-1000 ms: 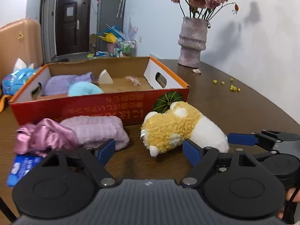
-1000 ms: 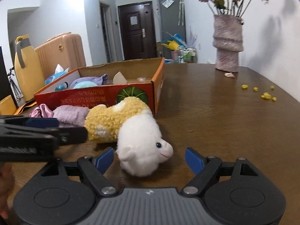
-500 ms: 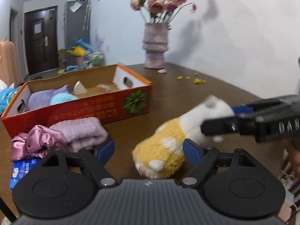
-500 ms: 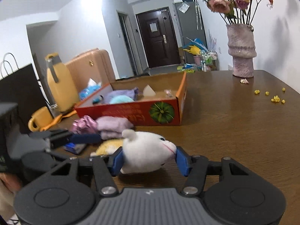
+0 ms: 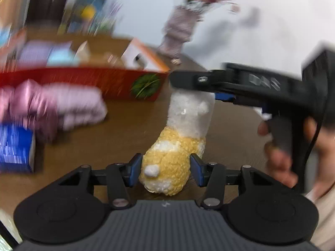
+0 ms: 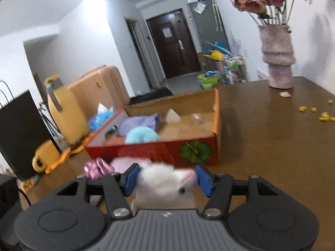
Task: Organize soft objects
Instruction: 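Close both tools on the yellow-and-white lamb plush and lift it, then carry the lamb plush into the box and open both tools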
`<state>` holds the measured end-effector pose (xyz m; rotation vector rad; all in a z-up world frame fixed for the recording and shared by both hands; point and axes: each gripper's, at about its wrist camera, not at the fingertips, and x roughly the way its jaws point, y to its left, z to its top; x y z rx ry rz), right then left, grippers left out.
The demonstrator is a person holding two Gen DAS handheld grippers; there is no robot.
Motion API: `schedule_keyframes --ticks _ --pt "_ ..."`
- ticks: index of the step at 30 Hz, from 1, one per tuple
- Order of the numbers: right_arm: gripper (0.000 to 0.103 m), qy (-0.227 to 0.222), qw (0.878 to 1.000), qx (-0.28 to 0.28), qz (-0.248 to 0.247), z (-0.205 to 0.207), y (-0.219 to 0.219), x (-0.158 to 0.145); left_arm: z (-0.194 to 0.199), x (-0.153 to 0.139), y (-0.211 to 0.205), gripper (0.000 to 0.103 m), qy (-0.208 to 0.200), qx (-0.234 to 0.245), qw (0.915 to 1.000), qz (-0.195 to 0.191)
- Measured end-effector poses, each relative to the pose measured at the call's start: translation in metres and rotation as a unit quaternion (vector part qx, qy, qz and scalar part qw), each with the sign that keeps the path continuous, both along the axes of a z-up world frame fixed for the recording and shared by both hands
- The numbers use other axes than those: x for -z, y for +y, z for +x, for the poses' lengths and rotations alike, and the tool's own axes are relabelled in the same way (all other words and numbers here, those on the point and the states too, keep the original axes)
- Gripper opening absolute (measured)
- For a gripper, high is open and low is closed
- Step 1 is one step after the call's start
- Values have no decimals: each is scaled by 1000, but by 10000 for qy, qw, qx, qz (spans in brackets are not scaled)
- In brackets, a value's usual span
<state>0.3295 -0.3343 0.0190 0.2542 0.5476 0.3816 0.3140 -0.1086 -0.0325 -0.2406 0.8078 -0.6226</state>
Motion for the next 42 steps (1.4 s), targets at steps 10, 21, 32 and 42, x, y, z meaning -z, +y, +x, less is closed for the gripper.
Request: schedule_keyframes --ticks 10,21,32,42 --pt "69 -8 9993 68 372 20 -5 24 18 -7 26 66 55 -582 9981 -203" --pt "72 342 9938 1011 312 37 -32 46 34 -7 10 48 94 -724 9970 -247" --pt "77 676 9871 846 1181 -23 -35 60 39 5 18 50 634 -773 9934 -559" --pt "50 803 9756 799 1880 -39 -36 61 12 -8 20 44 567 -700 9926 -815"
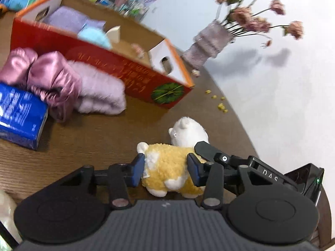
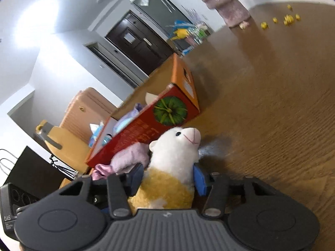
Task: Organize soft objects
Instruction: 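Carry the lamb plush into the box and open both tools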
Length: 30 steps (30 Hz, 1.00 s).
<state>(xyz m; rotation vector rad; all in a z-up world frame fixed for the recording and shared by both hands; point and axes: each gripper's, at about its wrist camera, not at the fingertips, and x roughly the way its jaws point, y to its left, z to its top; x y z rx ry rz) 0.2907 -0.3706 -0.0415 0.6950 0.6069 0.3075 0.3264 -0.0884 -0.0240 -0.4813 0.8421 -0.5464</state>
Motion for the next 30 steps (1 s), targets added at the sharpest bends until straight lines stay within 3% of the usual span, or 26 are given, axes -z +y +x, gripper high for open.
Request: schedule_keyframes --ticks 3,6,10,15,19,23,28,30 --pt "49 -408 9990 -85 -136 5 -2 -29 -1 -25 0 44 -402 -23 9991 -97" --pt "45 -828 9954 -228 -434 37 4 -66 17 -52 1 44 -731 -119 9971 -143" --pt "43 -804 9937 -439 -647 105 11 -92 61 -74 0 44 -930 -303 9952 50" --pt "43 -314 9941 -455 -928 183 21 -81 135 -60 -2 43 -411 -455 9980 138" --pt "42 -16 9879 -441 -1487 215 36 -59 170 -31 -7 38 -54 -432 9980 464" --pt "40 -18 9725 -541 -2265 217 53 -44 182 -8 -19 29 102 -235 9964 807" --pt "40 -58 9549 -319 -2950 211 65 -52 181 -13 -16 35 102 -265 9953 928" --pt "40 -214 9474 -209 -3186 203 69 -62 173 -27 -13 37 -91 -338 9933 1099"
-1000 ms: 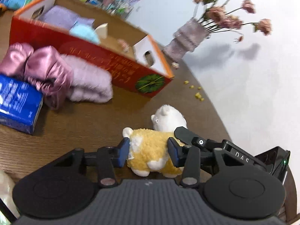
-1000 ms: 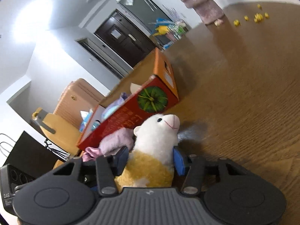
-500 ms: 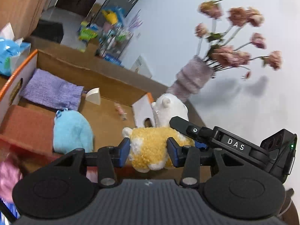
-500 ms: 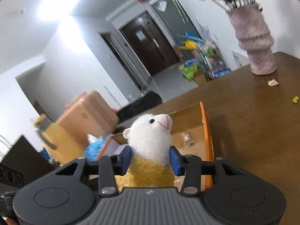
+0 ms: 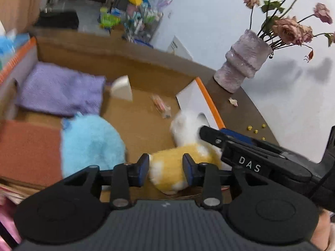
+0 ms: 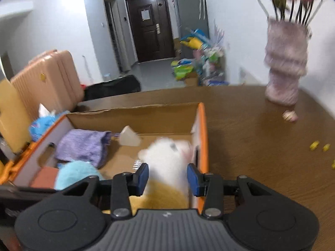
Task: Organize soft objects
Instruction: 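Carry the lamb plush into the box and open both tools, then withdraw both tools toward the clear iridescent bag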
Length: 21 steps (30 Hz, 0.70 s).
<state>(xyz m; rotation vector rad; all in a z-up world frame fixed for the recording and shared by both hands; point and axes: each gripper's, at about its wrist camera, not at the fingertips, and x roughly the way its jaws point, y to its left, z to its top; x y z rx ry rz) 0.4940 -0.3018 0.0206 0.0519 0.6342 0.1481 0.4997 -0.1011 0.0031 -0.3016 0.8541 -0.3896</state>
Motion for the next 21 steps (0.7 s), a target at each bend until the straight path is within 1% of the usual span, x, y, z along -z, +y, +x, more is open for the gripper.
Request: schedule_keyframes --ticks 2,4,6,8,10,11,12,13,15,18,20,21 --pt "41 -93 9999 -88 83 -3 -4 -11 -13 -21 9 44 -310 -53 9995 51" --pt "40 -218 9996 -125 160 -9 -8 -27 -28 -46 18 45 -597 -184 9980 118" --pt "40 -365 9992 -133 124 -20 -10 -45 -45 -74 32 51 -961 -357 9945 230" --pt "42 -402 9988 -248 142 -30 -9 -61 -61 -98 44 65 -1293 -528 9892 453" --pt "50 -499 9982 -311 115 -42 -7 -75 -78 -117 55 71 -1544 -721 9821 805" --pt "52 -571 9979 -308 50 -49 -5 -80 -87 -123 59 75 -1657 -782 9773 1059" --pt "56 -656 9974 -286 -19 -58 -4 -86 -97 -126 62 76 -1788 -811 9716 1324" --pt "62 -731 9969 -271 -48 -66 -4 -90 -108 -127 66 76 -1878 -866 9658 1563" --pt "69 -851 9958 -317 -59 -83 -3 -95 -124 -126 72 76 -1949 -905 9586 1866" --pt "69 -968 9946 -366 -50 -105 2 -99 -145 -123 84 78 -1965 -968 9554 1982" --pt "70 -1143 9925 -422 -59 -127 7 -100 -165 -122 95 82 -2067 -1032 9522 1999" --pt "75 -1263 9906 -514 -60 -141 10 -98 -179 -119 103 83 -2157 -1021 9502 2002"
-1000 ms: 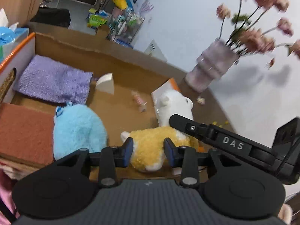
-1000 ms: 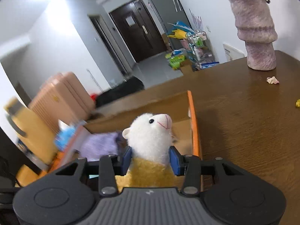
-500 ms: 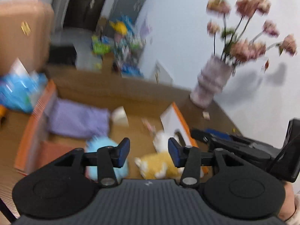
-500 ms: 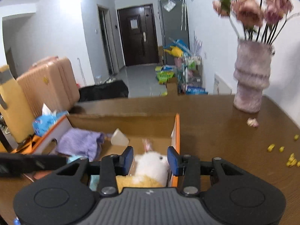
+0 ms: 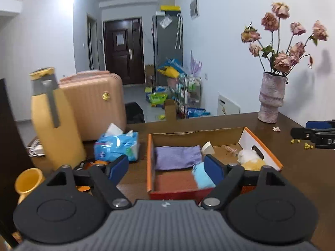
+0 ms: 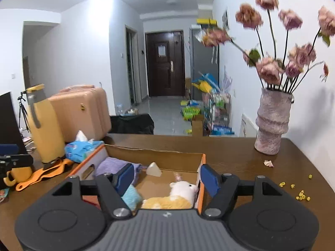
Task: Organize soft objects
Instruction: 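Withdraw both tools toward the clear iridescent bag, then close both tools on the clear iridescent bag and lift it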
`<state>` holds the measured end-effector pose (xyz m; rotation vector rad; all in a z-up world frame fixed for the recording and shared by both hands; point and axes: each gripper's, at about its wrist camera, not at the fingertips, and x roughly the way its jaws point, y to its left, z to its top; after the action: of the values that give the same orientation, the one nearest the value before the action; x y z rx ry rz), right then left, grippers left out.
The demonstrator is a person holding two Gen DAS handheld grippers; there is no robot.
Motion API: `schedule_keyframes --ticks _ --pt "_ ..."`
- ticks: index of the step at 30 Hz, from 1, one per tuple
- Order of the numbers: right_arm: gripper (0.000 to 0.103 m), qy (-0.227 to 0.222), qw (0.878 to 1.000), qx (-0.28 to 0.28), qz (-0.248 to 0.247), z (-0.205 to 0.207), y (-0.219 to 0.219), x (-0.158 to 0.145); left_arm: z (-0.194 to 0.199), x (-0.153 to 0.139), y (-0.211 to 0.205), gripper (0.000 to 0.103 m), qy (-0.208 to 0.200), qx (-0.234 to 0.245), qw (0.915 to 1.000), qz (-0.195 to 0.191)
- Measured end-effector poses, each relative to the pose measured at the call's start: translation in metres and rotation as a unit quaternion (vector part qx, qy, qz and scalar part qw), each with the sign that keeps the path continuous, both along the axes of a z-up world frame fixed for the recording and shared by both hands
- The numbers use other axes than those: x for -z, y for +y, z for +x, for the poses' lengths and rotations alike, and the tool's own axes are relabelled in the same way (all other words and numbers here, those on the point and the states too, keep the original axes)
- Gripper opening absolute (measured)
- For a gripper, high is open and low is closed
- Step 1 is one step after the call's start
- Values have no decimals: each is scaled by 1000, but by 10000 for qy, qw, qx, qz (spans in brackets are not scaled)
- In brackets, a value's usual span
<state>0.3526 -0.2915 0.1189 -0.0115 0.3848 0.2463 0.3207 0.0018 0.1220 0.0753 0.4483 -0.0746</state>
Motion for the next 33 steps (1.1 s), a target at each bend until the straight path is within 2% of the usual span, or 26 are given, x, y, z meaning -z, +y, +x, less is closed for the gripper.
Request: schedule_keyframes --ticks 1,4,9,12,15,17,18,20,23,27,29,30,33 --pt "80 -117 9999 -97 -16 -16 5 3 -12 2 5 87 -72 30 10000 17" --pt "83 -301 9986 -404 -156 -64 22 22 -59 22 23 97 -182 163 9996 -118" --pt "85 -378 9970 -666 -131 -136 43 69 -126 77 39 97 76 166 9996 -235" --pt "86 -297 9966 -741 -187 -158 54 97 -144 105 44 97 426 286 9975 -481" --pt "86 135 9971 -679 -307 -158 65 114 -149 118 46 97 584 500 9959 -481" --pt "86 225 9965 -772 -212 -159 70 116 -145 119 48 95 562 628 9951 -524" --pt "86 244 9962 -826 -140 -161 74 117 -142 120 49 92 529 699 9945 -574" --pt "85 279 9950 -959 -65 -161 84 118 -137 124 52 73 578 764 9932 -657" --pt "83 315 9930 -1140 -56 -154 100 119 -127 131 57 66 767 895 9888 -916" --pt "81 734 9832 -1550 626 -130 116 123 -119 134 75 64 780 803 9868 -1170" --pt "79 1014 9781 -1665 727 -116 131 132 -113 135 85 63 818 732 9846 -1362" --pt "75 1112 9769 -1695 678 -111 138 137 -109 136 89 63 848 752 9822 -1500" --pt "49 1424 9705 -1847 606 -100 153 149 -94 140 89 60 943 1034 9711 -1934"
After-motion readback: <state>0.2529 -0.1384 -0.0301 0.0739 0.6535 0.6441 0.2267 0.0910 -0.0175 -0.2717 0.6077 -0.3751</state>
